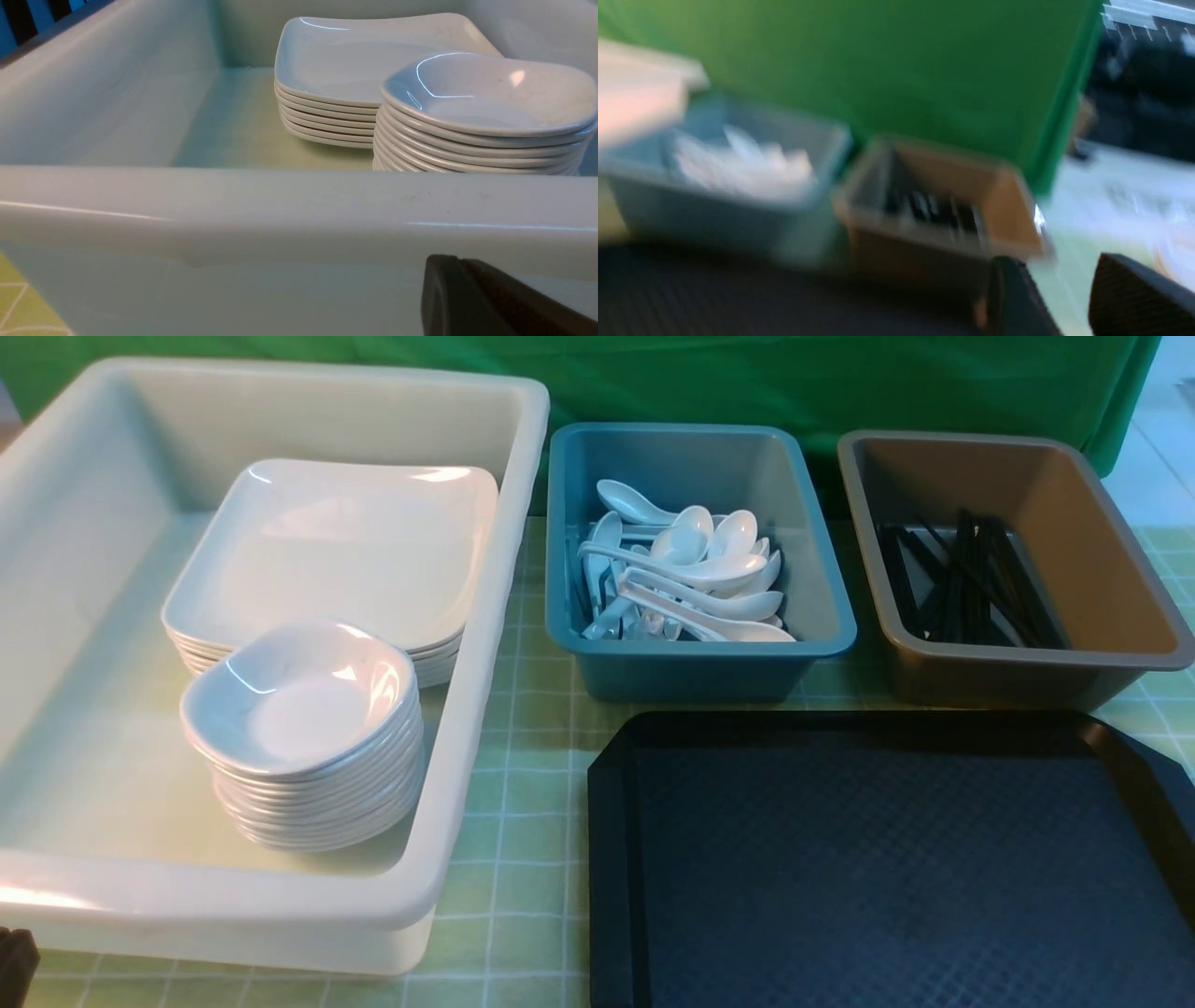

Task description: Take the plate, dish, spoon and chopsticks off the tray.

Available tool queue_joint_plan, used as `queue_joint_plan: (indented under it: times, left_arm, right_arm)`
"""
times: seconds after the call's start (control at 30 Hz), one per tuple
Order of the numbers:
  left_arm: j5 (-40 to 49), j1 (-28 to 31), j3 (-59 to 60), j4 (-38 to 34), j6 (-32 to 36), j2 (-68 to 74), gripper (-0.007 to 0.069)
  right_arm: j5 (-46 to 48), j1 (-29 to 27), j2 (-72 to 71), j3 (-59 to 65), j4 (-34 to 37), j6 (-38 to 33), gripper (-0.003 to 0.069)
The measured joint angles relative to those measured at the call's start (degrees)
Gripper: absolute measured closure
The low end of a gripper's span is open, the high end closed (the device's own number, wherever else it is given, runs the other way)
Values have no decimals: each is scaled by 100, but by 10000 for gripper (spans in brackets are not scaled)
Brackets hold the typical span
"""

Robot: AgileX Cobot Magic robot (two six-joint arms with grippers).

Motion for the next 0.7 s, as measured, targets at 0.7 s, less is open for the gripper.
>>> queue_joint_plan:
  times: [0.7]
  left_arm:
    - [-31,0,1,13,4,-6,630]
  right_arm:
    - [1058,-355,-167,145,168,297,418]
